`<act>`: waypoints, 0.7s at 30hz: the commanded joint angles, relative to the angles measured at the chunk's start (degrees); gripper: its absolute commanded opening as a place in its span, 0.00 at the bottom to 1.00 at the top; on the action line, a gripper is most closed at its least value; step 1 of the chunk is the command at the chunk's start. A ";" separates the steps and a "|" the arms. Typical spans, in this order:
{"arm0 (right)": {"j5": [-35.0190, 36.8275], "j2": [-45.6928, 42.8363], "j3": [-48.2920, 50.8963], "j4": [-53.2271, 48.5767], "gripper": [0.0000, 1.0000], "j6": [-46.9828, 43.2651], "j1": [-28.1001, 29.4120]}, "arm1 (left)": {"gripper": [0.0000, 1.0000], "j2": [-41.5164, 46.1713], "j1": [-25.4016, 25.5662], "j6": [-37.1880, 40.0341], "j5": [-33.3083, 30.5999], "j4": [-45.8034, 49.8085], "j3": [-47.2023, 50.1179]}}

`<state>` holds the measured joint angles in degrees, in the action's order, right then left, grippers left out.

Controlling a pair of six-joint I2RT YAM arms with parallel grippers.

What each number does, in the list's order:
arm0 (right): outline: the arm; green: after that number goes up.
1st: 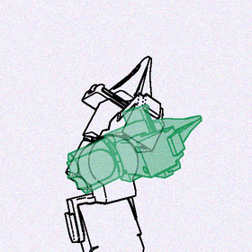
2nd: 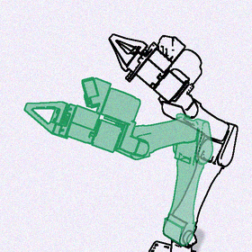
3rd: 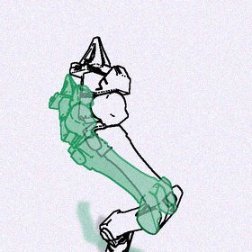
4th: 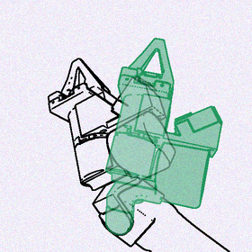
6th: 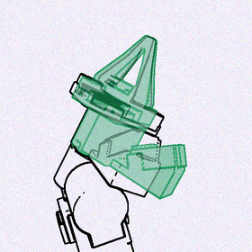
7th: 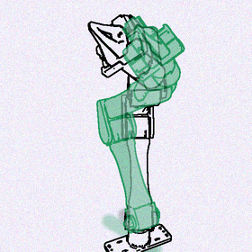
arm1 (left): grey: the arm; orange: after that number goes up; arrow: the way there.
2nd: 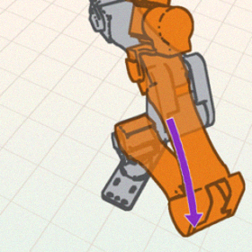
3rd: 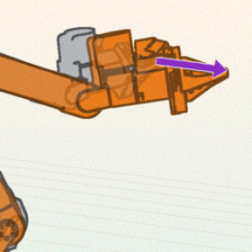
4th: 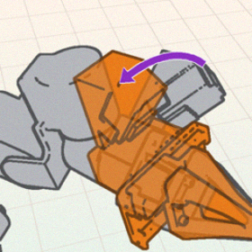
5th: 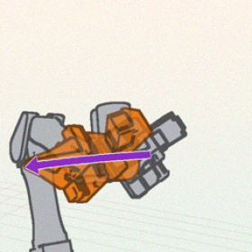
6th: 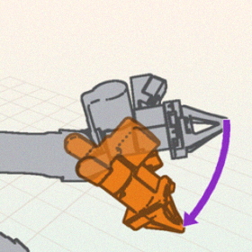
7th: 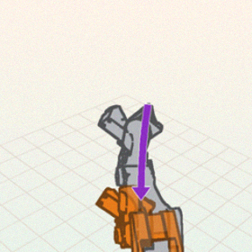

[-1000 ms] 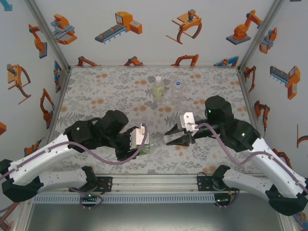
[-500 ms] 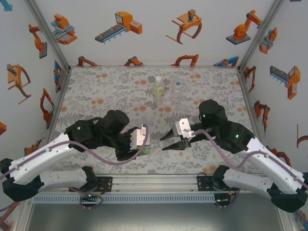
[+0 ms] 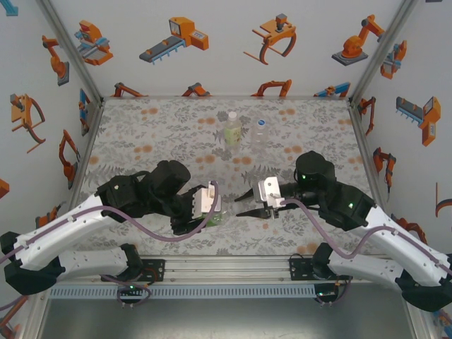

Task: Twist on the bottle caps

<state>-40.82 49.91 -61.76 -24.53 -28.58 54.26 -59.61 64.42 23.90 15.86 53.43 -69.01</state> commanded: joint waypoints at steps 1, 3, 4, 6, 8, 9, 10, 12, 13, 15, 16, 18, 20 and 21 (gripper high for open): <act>2.22 -0.01 0.41 3.84 0.00 -0.78 0.03 | 0.00 -0.11 0.77 2.37 3.84 -2.67 -2.18; -1.16 0.23 0.42 3.18 0.00 -0.78 0.06 | 0.00 0.22 0.71 2.42 3.66 -3.23 -1.93; -3.27 0.35 0.37 2.67 0.00 -0.90 0.06 | 0.00 0.46 0.73 2.48 3.64 -3.53 -1.76; -7.22 0.67 0.14 1.59 0.00 -0.95 0.05 | 0.00 0.79 0.73 2.63 3.72 -3.95 -1.80; -10.61 0.76 -0.34 0.92 0.00 -0.87 0.06 | 0.00 1.03 0.71 2.65 3.95 -3.95 -2.24; -11.36 0.88 -0.52 0.80 0.00 -0.87 0.06 | 0.00 1.19 0.81 2.81 4.22 -3.95 -2.47; -12.08 0.82 -0.73 0.64 0.00 -0.83 -0.01 | 0.00 1.44 0.76 3.06 4.71 -4.03 -2.73; -13.25 0.84 -1.03 0.62 0.00 -0.87 0.02 | 0.00 1.92 0.81 3.38 5.42 -4.59 -3.00; -13.48 0.75 -1.08 0.86 0.00 -0.87 0.05 | 0.00 2.07 0.79 3.74 6.02 -4.86 -3.27; -12.36 0.48 -1.16 1.22 0.00 -0.87 0.06 | 0.00 2.19 0.80 4.06 6.53 -5.18 -3.81; -10.81 0.43 -1.26 1.24 0.00 -0.89 0.11 | 0.00 2.07 0.79 4.06 6.70 -5.20 -4.14; -7.19 0.22 -1.55 0.73 0.00 -1.35 0.31 | 0.00 1.93 0.80 3.93 7.04 -5.31 -4.62; -4.55 0.16 -2.45 -1.19 0.00 -3.41 0.49 | 0.00 1.64 0.84 3.46 7.67 -5.68 -4.79; -4.13 0.20 -3.00 -1.90 0.00 -3.86 0.57 | 0.00 1.52 0.85 3.14 7.78 -6.00 -4.77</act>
<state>-48.53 49.89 -63.07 -24.21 -29.54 54.33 -58.46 65.17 26.87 19.35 54.35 -70.72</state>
